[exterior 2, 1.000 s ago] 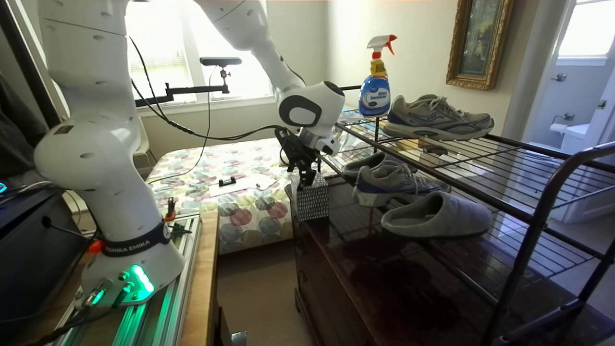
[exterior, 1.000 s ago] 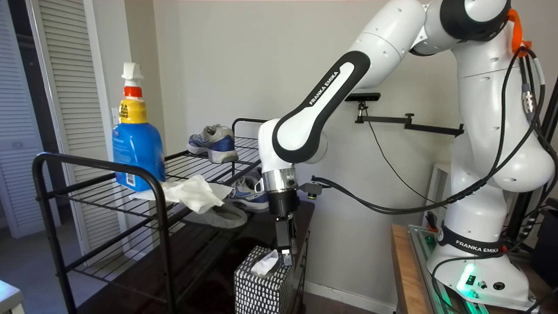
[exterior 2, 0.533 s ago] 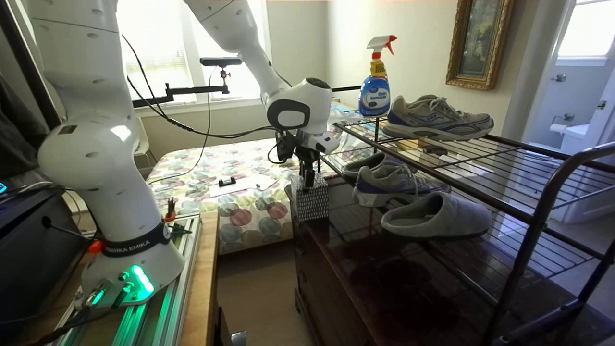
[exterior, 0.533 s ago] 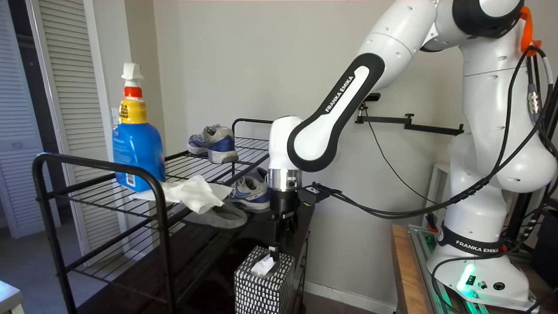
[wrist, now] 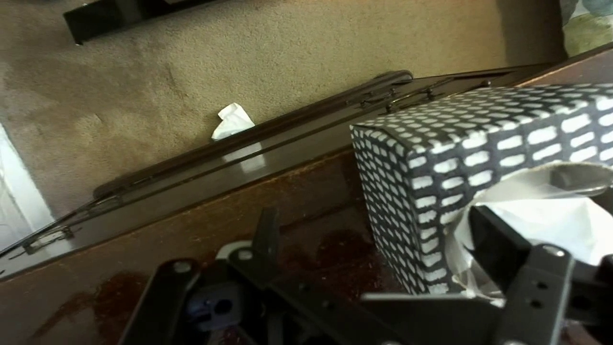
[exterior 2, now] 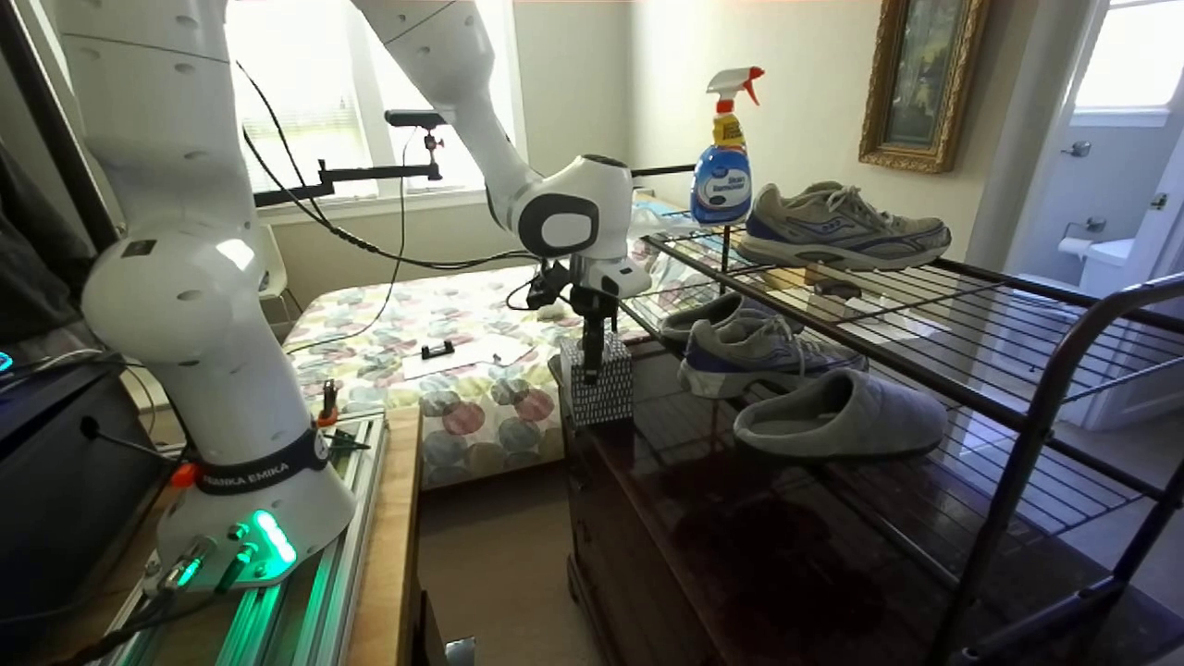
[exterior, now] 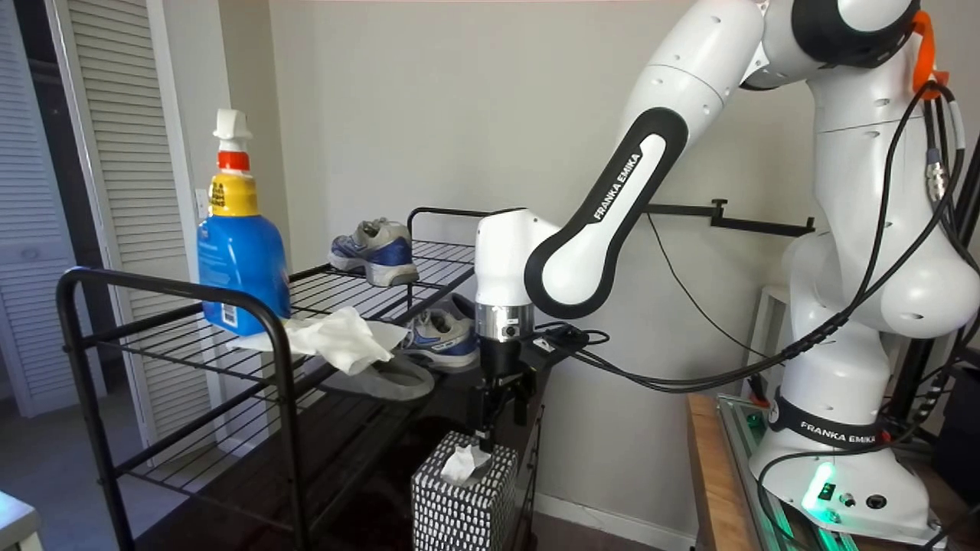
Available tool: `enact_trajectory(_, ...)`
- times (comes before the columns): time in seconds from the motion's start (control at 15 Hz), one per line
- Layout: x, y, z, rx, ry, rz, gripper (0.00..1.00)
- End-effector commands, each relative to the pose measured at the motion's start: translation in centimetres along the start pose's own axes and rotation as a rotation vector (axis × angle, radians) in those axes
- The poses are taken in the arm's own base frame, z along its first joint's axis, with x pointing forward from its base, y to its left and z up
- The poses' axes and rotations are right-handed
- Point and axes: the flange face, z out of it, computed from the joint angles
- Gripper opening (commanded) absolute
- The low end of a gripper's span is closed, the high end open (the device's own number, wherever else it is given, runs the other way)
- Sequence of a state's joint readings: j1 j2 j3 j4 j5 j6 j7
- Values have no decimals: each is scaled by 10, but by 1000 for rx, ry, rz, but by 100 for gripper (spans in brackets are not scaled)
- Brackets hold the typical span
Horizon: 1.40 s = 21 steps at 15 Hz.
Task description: Put the tissue box on the top shelf of the shoe rack.
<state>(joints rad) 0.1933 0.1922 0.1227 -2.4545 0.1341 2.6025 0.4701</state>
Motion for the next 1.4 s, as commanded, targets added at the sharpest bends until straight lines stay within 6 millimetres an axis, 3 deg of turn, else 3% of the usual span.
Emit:
enact_trajectory(0.0,4,-10,0,-6,8,-20,100)
enact_trajectory(0.27,12,-23,0,26,3,-78,100)
enact_trajectory(0.6,32,-23,24,66,-49,-141,100)
enact_trajectory(0.73,40,-23,33,78,-65,-160,74)
enact_trajectory(1.33,55,-25,43,88,-115,-179,10)
